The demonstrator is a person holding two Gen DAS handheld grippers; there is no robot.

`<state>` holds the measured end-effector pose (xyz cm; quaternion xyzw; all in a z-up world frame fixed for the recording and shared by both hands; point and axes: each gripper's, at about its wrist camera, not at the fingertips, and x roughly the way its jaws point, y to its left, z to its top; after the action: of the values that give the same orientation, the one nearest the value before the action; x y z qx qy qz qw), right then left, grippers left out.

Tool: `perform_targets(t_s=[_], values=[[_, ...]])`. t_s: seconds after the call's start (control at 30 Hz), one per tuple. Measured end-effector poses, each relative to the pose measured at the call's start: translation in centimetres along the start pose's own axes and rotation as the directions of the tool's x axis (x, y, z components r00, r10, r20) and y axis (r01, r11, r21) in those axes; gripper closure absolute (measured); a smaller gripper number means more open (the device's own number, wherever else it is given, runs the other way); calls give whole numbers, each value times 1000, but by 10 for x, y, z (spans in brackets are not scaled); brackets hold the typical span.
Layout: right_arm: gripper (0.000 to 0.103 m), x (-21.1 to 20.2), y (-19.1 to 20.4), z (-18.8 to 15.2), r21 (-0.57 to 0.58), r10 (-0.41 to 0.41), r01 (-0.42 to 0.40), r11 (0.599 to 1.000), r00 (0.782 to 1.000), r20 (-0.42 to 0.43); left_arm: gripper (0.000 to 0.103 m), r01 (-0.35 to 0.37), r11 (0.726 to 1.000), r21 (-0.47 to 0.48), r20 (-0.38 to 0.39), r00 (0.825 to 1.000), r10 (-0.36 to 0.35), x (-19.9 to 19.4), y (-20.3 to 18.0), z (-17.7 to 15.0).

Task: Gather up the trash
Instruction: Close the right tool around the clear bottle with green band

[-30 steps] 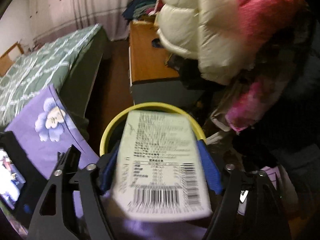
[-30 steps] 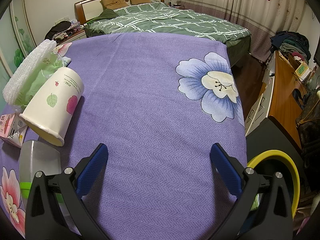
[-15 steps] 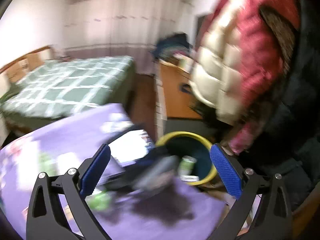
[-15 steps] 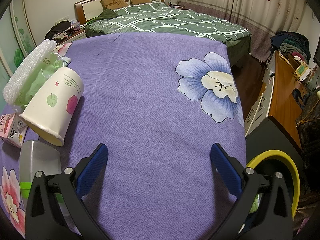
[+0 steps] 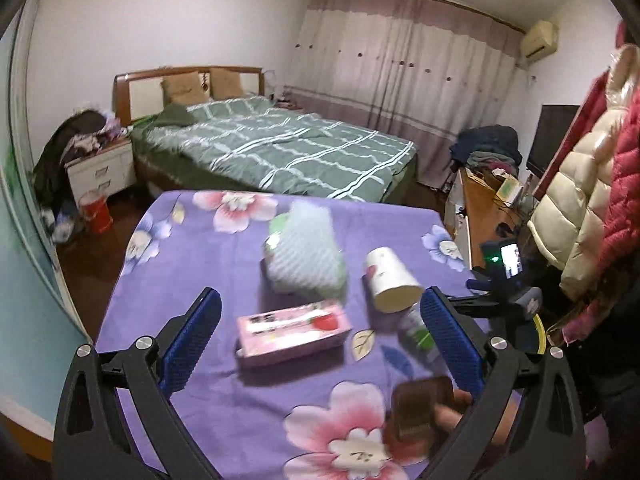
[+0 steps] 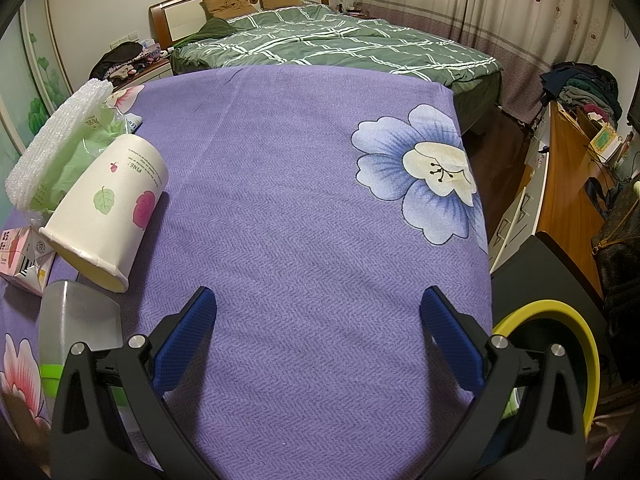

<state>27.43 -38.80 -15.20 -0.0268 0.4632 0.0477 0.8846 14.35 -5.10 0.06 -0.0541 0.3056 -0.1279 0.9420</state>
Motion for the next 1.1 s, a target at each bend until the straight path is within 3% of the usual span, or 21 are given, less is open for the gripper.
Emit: perform_targets(t_s=[0.27,0.83,0.93,1.0,1.1], values=[[5,0,0,0,0,0,0,1000,1000,0,5,43,999,-11,-12,999,-43,12,12,-8],[5,0,-2,1,10,-7,7,1000,1000,0,5,-13,1000,2,-25,1000,13,19,22,-22],[6,-9,-5,-3,79,-51,52,996,999,-15,5,-28,1000,-11,-28,999,27,18,26,-25],[6,-34,-5,-11,143,17,-23,989,999,46,5,-30,999,-14,-31,999,29,18,27,-26],[6,-73,11,-22,122,51,-68,990,988,143,5,-29,1000,-1,-33,999,29,19,25,-28]])
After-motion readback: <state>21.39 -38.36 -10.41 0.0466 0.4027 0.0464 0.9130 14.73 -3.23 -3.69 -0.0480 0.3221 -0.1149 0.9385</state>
